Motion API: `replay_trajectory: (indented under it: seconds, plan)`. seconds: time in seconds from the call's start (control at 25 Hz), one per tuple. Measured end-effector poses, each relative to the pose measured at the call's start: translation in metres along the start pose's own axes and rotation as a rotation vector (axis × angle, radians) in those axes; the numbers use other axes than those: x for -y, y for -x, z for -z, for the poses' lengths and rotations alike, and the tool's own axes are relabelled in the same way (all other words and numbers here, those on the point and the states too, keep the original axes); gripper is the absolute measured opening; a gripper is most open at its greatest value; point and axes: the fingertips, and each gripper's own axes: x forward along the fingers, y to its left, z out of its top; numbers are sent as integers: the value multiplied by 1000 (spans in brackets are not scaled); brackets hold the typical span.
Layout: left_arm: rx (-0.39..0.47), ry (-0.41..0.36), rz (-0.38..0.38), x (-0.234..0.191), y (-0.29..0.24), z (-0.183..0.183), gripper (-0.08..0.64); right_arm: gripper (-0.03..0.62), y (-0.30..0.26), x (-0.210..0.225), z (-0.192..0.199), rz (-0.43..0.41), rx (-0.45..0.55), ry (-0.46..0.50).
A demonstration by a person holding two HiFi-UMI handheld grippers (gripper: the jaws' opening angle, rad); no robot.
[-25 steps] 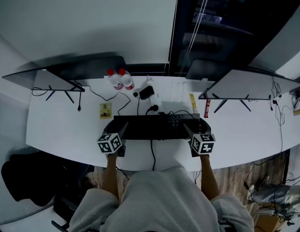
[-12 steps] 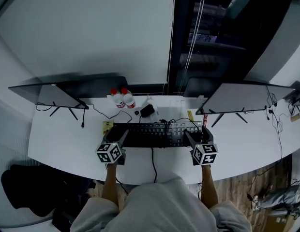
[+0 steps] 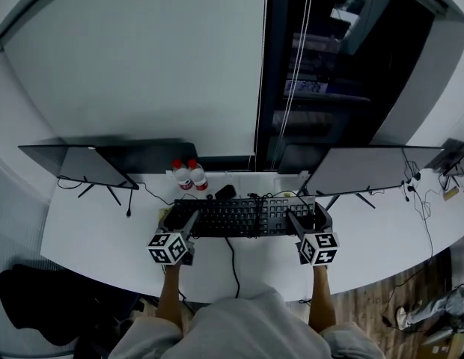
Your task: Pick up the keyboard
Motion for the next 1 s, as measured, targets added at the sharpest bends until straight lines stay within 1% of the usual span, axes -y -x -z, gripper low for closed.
replay_trajectory:
  seconds: [0.28, 0.52, 0.84, 1.0]
  plan:
    - [68, -37, 30, 9, 2, -32, 327, 371, 9, -1, -24, 11, 62, 6]
    - [110, -63, 45, 18, 0, -55, 327, 371, 15, 1, -46, 20, 113, 19]
    - [133, -84, 55, 23, 0, -70, 327, 371, 18, 1, -59, 24, 145, 27]
    - [132, -84, 54, 23, -2, -69, 327, 371, 16, 2, -59, 24, 146, 30]
